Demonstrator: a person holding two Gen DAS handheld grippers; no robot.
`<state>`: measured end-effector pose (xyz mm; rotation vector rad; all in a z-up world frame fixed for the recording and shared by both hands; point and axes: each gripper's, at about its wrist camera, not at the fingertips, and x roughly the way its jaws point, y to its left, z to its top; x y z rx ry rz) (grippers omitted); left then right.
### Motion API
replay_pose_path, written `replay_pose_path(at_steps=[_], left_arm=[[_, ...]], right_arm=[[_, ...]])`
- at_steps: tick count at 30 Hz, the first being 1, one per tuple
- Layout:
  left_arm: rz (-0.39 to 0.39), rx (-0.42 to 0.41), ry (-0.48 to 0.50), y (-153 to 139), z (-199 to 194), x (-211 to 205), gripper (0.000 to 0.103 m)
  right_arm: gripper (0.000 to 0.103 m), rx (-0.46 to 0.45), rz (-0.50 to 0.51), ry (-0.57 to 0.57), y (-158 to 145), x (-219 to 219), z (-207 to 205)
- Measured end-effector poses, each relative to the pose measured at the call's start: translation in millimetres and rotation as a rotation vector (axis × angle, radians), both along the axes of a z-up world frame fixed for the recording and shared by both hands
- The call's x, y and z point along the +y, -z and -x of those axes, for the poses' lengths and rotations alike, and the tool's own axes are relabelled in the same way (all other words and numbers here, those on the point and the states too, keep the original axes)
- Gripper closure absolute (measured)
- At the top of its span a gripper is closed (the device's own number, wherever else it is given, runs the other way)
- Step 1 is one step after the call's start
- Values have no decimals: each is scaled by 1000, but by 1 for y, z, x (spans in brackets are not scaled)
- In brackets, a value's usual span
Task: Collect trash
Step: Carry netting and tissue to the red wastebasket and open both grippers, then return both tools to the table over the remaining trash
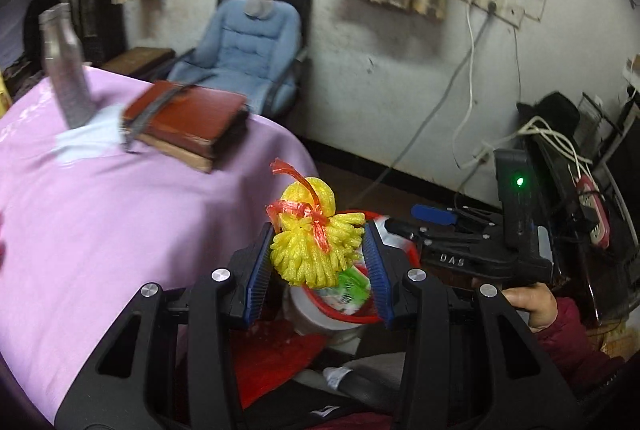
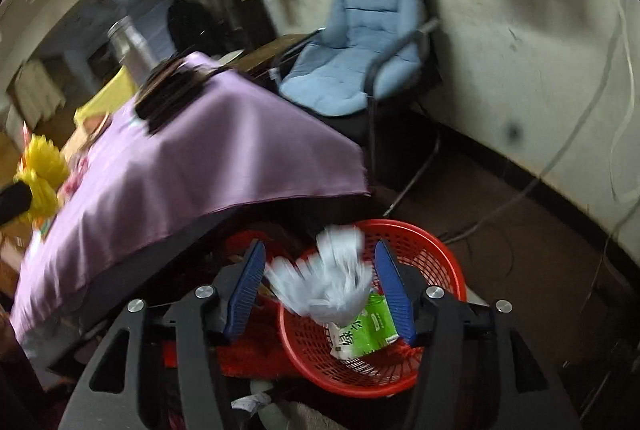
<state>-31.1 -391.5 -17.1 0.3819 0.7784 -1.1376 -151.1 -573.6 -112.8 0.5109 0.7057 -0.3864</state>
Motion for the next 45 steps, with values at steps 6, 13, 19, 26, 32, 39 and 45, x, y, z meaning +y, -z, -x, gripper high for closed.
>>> replay_pose_path(at_steps=[6,13,19,26,32,39,45], left_arm=[[-54,32,91,25,12,-53,57],[-87,24,142,38,25,-89,21],[-62,-7,81,26,17,-81,12],[-21,-45,-9,10,1,-50,12],[22,-73,-84,-5,-10,-14,10],[92,-111,-154,-26,-15,32,8],[145,-132,-202,-40,-19,68,7]], right_arm=[[39,-114,12,130,-8,-28,39],[38,-170,-21,188,-7,-54,61],[38,-182,-32,174,-6,-55,63],[35,-199,-10,126,-22,-37,52],[31,-215,27,68,-41,-14,39],[27,-248,81,-14,-72,19,20],[24,-268,142,-75,-97,53,10]])
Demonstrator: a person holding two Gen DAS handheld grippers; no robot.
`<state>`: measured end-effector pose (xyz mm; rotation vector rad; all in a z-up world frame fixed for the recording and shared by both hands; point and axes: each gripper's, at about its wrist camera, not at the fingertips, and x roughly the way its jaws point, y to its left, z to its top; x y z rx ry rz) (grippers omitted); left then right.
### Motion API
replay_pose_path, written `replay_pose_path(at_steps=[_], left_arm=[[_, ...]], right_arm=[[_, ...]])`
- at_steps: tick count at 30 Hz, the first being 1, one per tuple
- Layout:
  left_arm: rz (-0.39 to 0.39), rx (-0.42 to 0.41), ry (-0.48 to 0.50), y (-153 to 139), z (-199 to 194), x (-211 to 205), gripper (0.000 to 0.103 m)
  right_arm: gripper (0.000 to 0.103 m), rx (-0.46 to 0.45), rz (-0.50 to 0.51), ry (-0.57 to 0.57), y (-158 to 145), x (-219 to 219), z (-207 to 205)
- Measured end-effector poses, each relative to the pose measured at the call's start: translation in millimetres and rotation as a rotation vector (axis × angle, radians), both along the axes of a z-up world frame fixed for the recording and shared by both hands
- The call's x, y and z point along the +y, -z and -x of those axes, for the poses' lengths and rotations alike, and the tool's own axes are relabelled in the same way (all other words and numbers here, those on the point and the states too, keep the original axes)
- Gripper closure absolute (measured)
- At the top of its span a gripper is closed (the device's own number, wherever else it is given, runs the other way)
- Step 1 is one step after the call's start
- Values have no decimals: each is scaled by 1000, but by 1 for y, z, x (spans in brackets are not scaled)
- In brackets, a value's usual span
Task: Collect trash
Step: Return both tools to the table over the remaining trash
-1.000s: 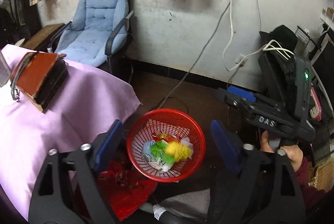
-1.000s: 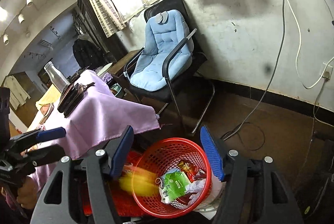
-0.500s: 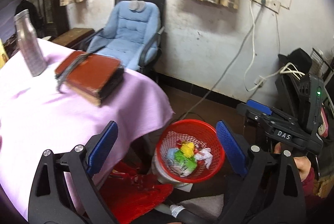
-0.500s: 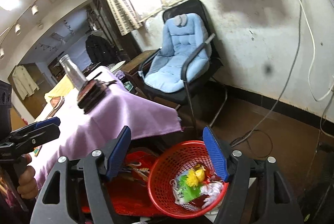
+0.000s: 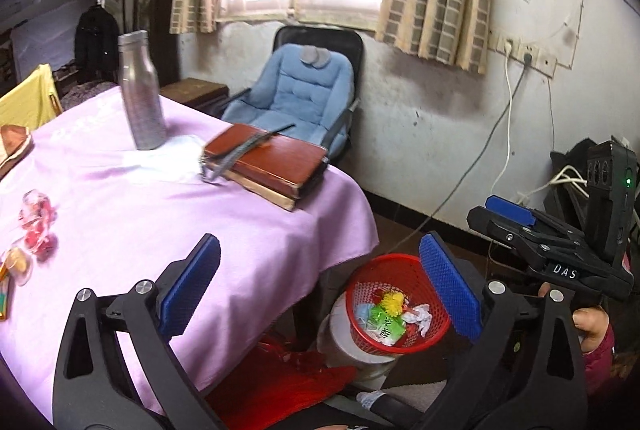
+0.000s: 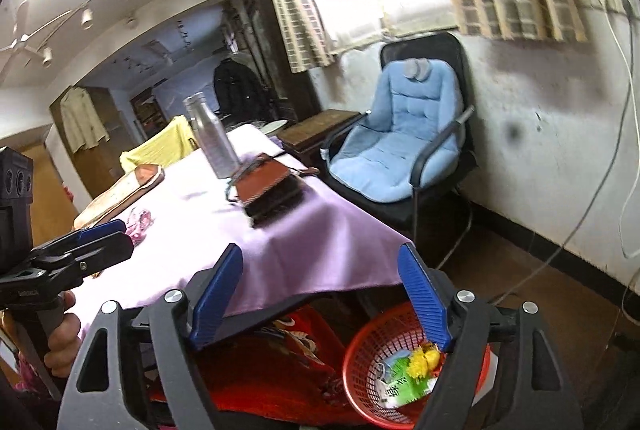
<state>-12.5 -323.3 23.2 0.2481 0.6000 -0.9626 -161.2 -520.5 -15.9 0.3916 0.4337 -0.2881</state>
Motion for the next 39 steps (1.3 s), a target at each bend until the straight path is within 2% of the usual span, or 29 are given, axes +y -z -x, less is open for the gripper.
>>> replay_pose_path(at_steps=[14,24,30,39], left_arm=[[119,-21,-91,-23,-10,77,7],[172,18,-199,-16,-36,138,7],[153,62,-306,0,-73,173,7],[40,149,-599,28,-168,262,7]], right_arm=[[22,-10,117,-100,-43,69,-23],[16,-1,171,-219,-56,126,-66],[15,40,151,-309,-52,155,-115],[14,130,62,-462,-28,199,-224]])
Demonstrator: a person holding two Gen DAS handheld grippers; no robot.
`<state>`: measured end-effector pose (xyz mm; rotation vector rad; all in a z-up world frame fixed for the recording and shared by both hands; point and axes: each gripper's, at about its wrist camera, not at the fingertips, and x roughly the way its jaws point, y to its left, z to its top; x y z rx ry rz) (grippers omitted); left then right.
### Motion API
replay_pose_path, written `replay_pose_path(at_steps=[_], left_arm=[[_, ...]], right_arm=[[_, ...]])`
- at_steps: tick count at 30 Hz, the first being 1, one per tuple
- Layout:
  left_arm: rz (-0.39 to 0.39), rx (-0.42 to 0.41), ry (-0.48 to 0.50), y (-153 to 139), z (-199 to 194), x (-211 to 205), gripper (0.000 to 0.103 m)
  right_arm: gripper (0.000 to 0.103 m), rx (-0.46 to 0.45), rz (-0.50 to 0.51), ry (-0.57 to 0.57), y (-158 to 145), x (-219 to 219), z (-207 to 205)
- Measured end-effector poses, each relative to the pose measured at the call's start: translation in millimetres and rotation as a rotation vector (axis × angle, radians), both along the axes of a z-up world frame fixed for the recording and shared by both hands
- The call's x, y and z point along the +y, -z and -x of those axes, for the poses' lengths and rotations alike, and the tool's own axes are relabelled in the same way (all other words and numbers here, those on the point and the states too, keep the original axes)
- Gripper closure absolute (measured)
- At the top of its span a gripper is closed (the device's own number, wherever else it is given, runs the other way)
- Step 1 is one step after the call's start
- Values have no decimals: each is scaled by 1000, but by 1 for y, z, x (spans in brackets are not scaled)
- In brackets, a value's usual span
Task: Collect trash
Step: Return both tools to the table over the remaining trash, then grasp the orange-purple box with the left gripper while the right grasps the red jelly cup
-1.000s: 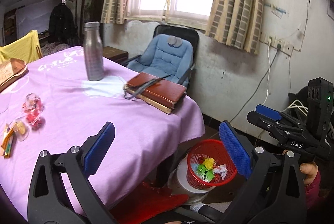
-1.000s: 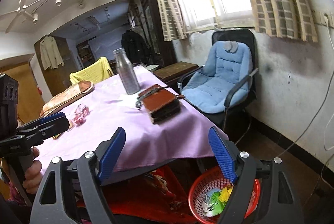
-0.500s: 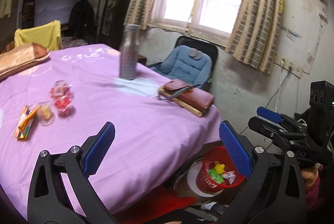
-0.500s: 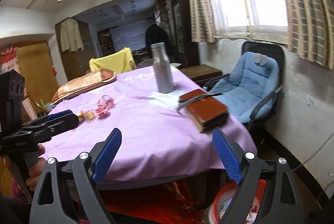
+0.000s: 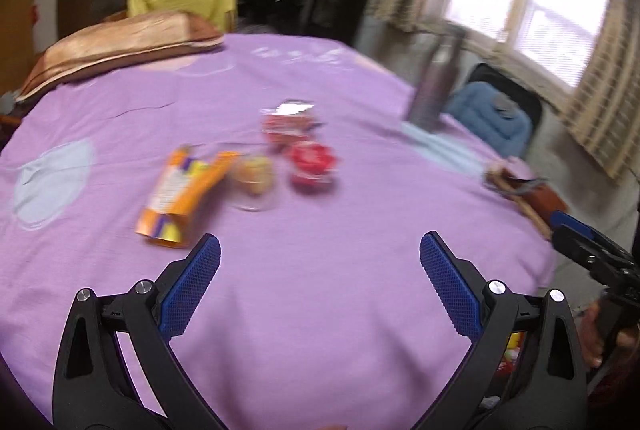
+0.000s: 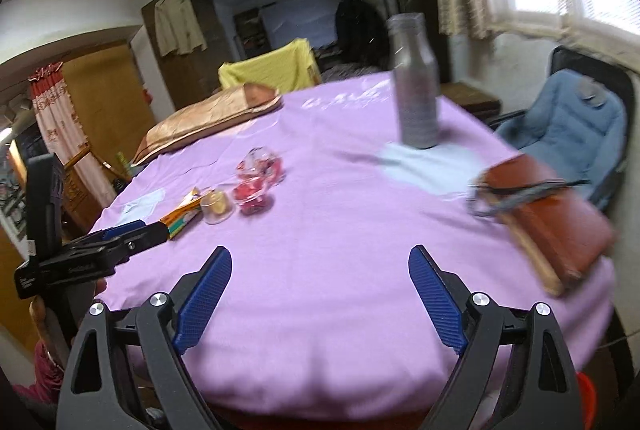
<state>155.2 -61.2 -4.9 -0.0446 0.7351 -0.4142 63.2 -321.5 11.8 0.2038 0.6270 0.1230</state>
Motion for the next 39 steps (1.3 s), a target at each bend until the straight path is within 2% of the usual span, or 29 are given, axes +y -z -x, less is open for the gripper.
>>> replay_pose_path(at_steps=[3,7,13,16,19,26,31,39], left_arm=[[-38,44,-81,9,-31,30,7],[-75,107,-137,19,-64,56,7],[-160,139,-93,32,-102,54,7],[-172,170,-64,44,-117,50,7],[-194,229,-43,58,-127,49,6],[-274,204,-20,63,-130,40,6],[-280,203,-25,63,-129,39,5],[-267,235,-189,63,-146,76,5]], right_arm=[[14,31,-26,-29,10,11,-35],[12,70,-62,-62,22,23,-75],[11,111,-88,-104,31,41,-124],[11,118,-99,-123,31,49,-143],[10,116,-91,-138,27,58,-162],[8,102,-86,-191,26,79,-195],[8,173,-42,-221,47,89,-210],[8,238,-14,-268,59,102,-220]])
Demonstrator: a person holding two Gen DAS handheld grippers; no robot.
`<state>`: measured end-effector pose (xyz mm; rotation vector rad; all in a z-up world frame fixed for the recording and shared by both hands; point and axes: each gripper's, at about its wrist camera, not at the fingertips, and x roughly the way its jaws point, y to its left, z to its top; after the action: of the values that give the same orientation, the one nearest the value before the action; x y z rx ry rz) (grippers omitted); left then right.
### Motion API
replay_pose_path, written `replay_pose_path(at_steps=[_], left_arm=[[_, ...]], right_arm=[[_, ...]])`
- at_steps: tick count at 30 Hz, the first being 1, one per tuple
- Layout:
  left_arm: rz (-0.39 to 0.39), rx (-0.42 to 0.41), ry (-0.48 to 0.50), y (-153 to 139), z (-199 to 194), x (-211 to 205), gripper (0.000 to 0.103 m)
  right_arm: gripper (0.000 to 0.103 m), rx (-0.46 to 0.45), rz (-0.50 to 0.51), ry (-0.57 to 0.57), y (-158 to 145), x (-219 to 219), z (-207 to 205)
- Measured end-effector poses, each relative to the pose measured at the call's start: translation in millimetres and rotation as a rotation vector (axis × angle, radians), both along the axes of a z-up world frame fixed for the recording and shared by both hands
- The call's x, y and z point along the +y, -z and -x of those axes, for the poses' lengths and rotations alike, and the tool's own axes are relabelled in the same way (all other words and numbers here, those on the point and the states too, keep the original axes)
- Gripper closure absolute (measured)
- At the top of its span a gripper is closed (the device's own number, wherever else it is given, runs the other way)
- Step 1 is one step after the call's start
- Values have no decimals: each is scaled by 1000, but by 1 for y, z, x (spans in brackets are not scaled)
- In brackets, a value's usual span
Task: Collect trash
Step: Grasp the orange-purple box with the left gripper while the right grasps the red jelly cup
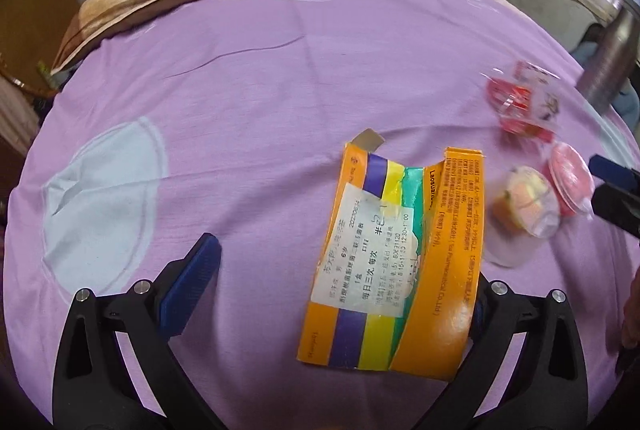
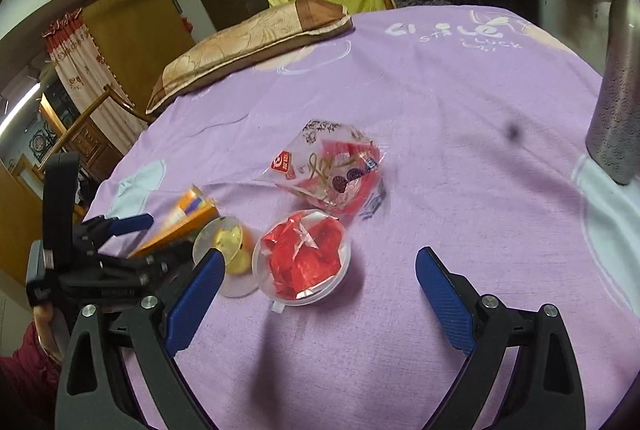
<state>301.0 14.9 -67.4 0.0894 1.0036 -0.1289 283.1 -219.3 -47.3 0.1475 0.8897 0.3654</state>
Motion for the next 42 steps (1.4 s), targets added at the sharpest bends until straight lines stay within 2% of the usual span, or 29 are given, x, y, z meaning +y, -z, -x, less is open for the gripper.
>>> replay_pose_path(at_steps=[6,10,13,14,16,18,37,39,41,42], left_arm=[[-11,-19,-11,0,-1,0,5],[-11,-23,-13,0,2,-1,5],[-11,-28,-16,0,3,-2,5],[-10,-28,-16,1,3,-2,5],[-11,-29,-15,1,3,-2,5],[-10,-27,-14,1,3,-2,5],[11,-30,10,0,2,-5,6],[26,-38,23,-2,2,-5,10],[46,-54,51,-5,4,-8,31],[62,-59,70,-7,5,-9,37]], right_arm=[[8,-5,206,-63,6,32,-11],[9,-26,270,-70,10,36,-14],[11,-21,263,-63,14,34,-15],[15,-18,263,-65,14,34,-16],[25,-12,246,-83,15,34,-17],[46,-8,232,-90,15,33,-19],[46,-1,234,-65,16,29,-19],[46,0,233,-65,16,29,-19],[46,0,233,-64,16,29,-19],[46,0,231,-64,16,28,-19]])
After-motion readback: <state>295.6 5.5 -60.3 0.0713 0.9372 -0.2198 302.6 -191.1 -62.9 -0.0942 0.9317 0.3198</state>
